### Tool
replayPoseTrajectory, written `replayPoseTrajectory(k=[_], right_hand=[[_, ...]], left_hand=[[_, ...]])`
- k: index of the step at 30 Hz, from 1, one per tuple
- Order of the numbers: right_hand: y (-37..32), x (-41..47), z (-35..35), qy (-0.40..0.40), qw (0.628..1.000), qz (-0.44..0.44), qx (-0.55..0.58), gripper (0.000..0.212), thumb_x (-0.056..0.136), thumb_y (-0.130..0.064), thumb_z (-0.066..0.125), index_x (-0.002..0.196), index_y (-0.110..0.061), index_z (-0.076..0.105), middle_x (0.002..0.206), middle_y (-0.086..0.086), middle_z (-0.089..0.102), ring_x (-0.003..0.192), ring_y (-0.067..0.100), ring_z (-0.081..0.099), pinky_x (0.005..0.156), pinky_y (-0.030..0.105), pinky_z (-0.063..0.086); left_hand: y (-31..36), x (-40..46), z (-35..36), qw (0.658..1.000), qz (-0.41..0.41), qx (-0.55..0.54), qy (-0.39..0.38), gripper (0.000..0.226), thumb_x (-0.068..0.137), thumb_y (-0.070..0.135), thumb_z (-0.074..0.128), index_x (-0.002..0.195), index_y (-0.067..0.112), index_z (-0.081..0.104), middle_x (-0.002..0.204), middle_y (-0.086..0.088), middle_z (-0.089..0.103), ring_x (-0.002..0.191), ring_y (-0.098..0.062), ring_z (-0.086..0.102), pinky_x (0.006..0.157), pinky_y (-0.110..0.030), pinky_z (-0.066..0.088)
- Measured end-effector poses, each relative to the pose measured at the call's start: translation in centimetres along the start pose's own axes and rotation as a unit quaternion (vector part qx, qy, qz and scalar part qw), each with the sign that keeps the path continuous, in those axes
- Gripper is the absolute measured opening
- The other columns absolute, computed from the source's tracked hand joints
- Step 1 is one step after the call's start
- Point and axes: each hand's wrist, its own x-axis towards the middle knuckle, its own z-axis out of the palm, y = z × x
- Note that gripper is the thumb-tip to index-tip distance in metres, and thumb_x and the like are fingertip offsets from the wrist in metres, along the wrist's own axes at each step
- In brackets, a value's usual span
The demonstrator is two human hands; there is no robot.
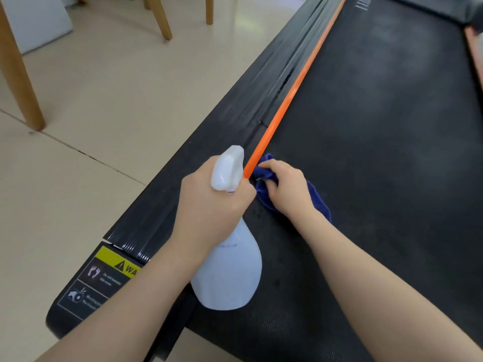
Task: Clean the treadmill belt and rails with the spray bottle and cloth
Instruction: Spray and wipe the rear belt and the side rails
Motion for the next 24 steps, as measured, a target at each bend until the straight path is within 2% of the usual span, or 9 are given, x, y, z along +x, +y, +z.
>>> replayPoseTrajectory(k=[3,7,8,10,12,16,20,22,24], right_hand=[[-1.3,-6.4,-0.2,-0.09,0.989,-0.109,0.032,0.034,0.075,-0.003,0.054,0.105,-0.014,0.066,0.105,0.0,0.066,0.102,0.018,0.057,0.089,0.028,0.044],[-0.8,-8.5,-0.8,-0.181,0.951,-0.25,-0.012,0.037,0.077,0.0,0.058,0.112,-0.011,0.064,0.117,0.005,0.063,0.111,0.018,0.05,0.097,0.018,0.032],[-0.1,-7.1,-1.0,-0.163,0.959,-0.229,-0.037,0.038,0.077,0.0,0.056,0.113,-0.009,0.065,0.117,0.007,0.063,0.112,0.021,0.051,0.096,0.019,0.032],[0.9,-3.8,-1.2,-0.065,0.996,-0.059,-0.025,0.038,0.078,0.002,0.054,0.113,-0.008,0.065,0.117,0.011,0.063,0.113,0.029,0.054,0.092,0.024,0.034],[0.7,-2.5,-0.7,0.023,0.997,0.07,-0.026,0.036,0.081,0.003,0.054,0.113,-0.007,0.065,0.118,0.011,0.063,0.113,0.03,0.055,0.09,0.023,0.033],[-1.4,-9.1,-0.5,-0.078,0.996,-0.048,-0.009,0.04,0.079,-0.003,0.052,0.115,-0.015,0.064,0.12,0.002,0.062,0.116,0.021,0.053,0.099,0.03,0.04],[-0.8,-13.3,-1.9,-0.145,0.975,-0.164,-0.024,0.044,0.081,-0.013,0.041,0.12,-0.021,0.058,0.126,0.0,0.059,0.117,0.017,0.051,0.097,0.025,0.039],[0.8,-11.3,-1.7,-0.09,0.984,-0.141,-0.053,0.041,0.08,-0.012,0.045,0.118,-0.016,0.061,0.122,0.005,0.062,0.114,0.023,0.055,0.093,0.029,0.044],[2.2,-8.0,-1.6,-0.002,0.999,-0.018,-0.05,0.039,0.081,-0.004,0.05,0.117,-0.011,0.063,0.122,0.009,0.062,0.114,0.028,0.056,0.094,0.029,0.041]], left_hand=[[0.0,-0.2,0.1,0.999,-0.004,-0.033,-0.011,0.033,0.063,0.026,0.053,0.085,0.002,0.06,0.079,-0.014,0.061,0.075,-0.028,0.055,0.067,-0.035,0.046],[0.0,-0.2,0.0,0.999,0.012,-0.022,-0.024,0.032,0.065,0.027,0.051,0.082,0.0,0.057,0.078,-0.015,0.059,0.071,-0.026,0.051,0.065,-0.033,0.044],[0.1,-0.1,-0.1,0.999,0.012,-0.023,-0.032,0.032,0.064,0.026,0.05,0.082,0.0,0.056,0.077,-0.014,0.058,0.068,-0.024,0.049,0.065,-0.032,0.044],[0.2,-0.1,-0.2,0.999,0.004,-0.02,-0.038,0.034,0.064,0.026,0.049,0.085,0.0,0.056,0.079,-0.014,0.059,0.067,-0.021,0.048,0.067,-0.036,0.046],[0.3,0.1,-0.3,0.999,-0.002,-0.012,-0.034,0.039,0.063,0.027,0.048,0.089,0.0,0.057,0.083,-0.015,0.06,0.07,-0.023,0.048,0.07,-0.039,0.047],[0.3,0.5,0.0,0.999,0.001,0.01,-0.048,0.034,0.063,0.025,0.046,0.082,-0.004,0.048,0.069,-0.011,0.045,0.063,-0.019,0.036,0.059,-0.034,0.036],[0.0,0.8,0.2,0.998,0.0,0.003,-0.061,0.034,0.062,0.025,0.046,0.077,-0.005,0.042,0.066,-0.003,0.037,0.062,-0.015,0.03,0.056,-0.029,0.03],[-0.1,0.7,0.2,0.998,0.0,-0.007,-0.064,0.035,0.063,0.026,0.047,0.079,-0.004,0.044,0.066,-0.001,0.038,0.06,-0.011,0.031,0.054,-0.022,0.031],[-0.3,0.2,-0.3,0.998,-0.003,-0.014,-0.054,0.036,0.063,0.028,0.048,0.084,-0.002,0.051,0.066,-0.001,0.043,0.058,-0.009,0.035,0.05,-0.015,0.032]])
